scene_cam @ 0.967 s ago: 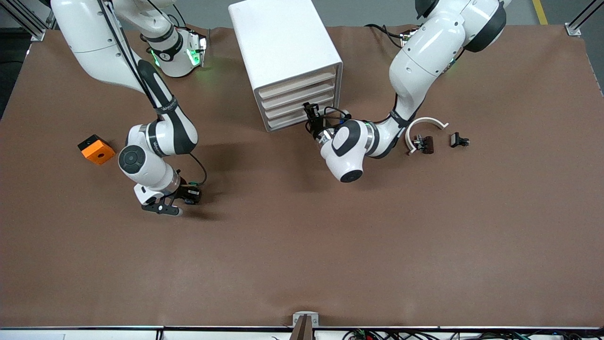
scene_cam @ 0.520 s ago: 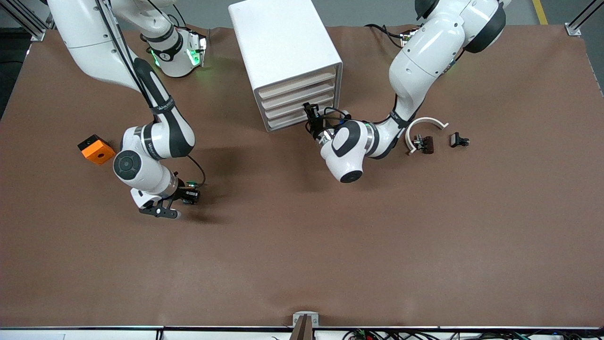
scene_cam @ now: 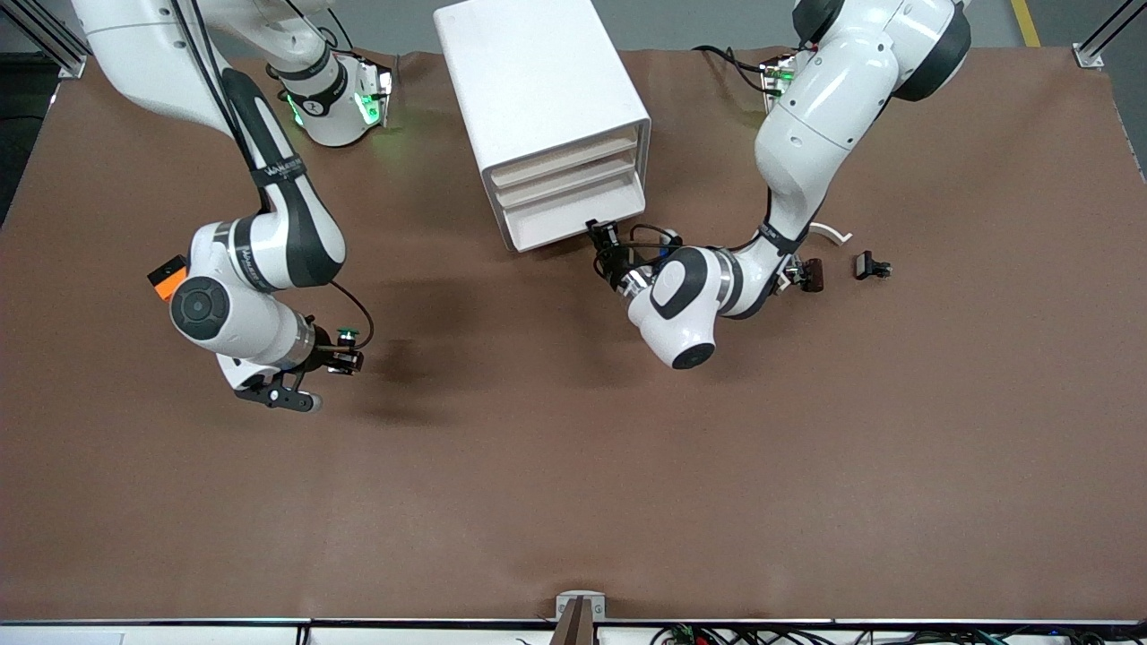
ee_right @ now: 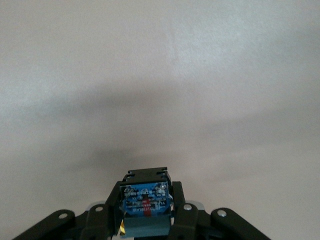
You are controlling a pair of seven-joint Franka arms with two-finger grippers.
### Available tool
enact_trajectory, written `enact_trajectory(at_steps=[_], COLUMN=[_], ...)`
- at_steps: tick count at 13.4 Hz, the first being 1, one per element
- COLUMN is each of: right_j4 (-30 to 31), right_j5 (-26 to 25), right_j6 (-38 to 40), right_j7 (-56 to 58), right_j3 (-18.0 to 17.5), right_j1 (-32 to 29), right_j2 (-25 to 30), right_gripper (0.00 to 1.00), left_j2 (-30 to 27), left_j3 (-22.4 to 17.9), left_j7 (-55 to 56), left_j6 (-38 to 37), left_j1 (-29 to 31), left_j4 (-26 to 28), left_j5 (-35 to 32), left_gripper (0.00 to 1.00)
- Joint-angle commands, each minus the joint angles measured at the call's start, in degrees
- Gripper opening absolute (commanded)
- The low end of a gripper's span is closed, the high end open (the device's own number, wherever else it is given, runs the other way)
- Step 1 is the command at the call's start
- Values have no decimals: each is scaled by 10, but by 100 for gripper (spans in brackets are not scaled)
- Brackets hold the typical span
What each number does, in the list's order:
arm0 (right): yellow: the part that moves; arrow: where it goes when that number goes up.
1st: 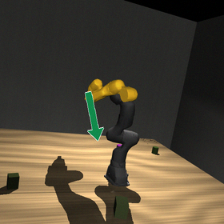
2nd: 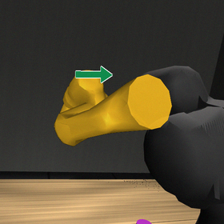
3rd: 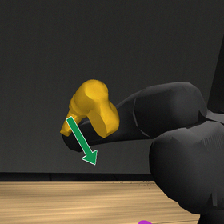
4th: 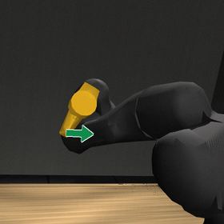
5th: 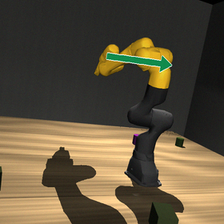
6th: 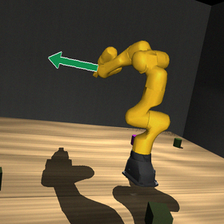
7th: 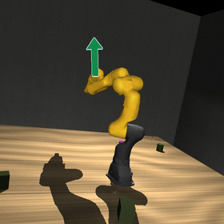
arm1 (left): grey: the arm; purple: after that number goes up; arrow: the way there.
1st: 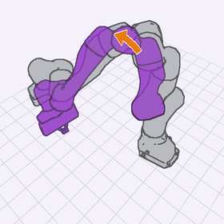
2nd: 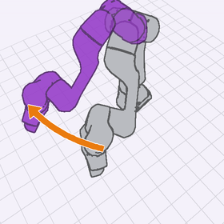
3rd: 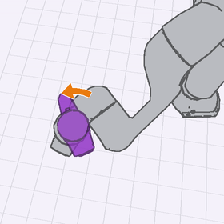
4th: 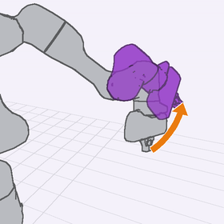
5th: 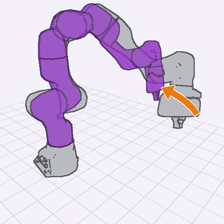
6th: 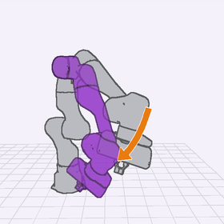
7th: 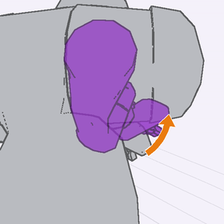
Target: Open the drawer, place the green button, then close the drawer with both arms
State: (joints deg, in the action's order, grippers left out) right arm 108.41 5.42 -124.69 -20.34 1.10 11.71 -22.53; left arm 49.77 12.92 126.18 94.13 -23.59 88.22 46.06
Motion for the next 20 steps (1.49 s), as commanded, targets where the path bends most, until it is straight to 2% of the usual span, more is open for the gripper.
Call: enact_trajectory(at_steps=[1,4,5,6,7,10,12,16,20], right_j4=[-12,-29,-30,-35,-51,-88,-89,-107,-116], right_j5=[-4,-4,-3,-3,-3,-2,-2,-2,-4], right_j6=[54,104,110,123,148,207,212,210,200], right_j7=[-39,-82,-93,-98,-102,-197,-289,-462,-613], right_j3=[-2,-3,-4,-5,-6,-10,-9,-9,-9], right_j1=[-2,2,3,3,3,22,64,153,236], right_j2=[28,46,53,57,58,71,81,79,75], right_gripper=[0,0,0,0,0,0,0,0,0], left_j2=[16,15,16,15,12,7,0,-19,-87], left_j3=[-10,-11,-19,-21,-21,-22,-21,-17,-25], left_j7=[-9,-23,-28,-34,-36,-35,-35,-36,-73], left_j6=[2,2,2,2,2,-4,-29,-42,-40], left_j1=[14,28,28,28,27,29,42,85,109], left_j4=[-33,-46,-52,-53,-53,-65,-109,-176,-190], left_j5=[0,-1,-1,-1,-1,-4,-27,-31,-33], left_gripper=[2,5,17,60,100,100,100,100,100])
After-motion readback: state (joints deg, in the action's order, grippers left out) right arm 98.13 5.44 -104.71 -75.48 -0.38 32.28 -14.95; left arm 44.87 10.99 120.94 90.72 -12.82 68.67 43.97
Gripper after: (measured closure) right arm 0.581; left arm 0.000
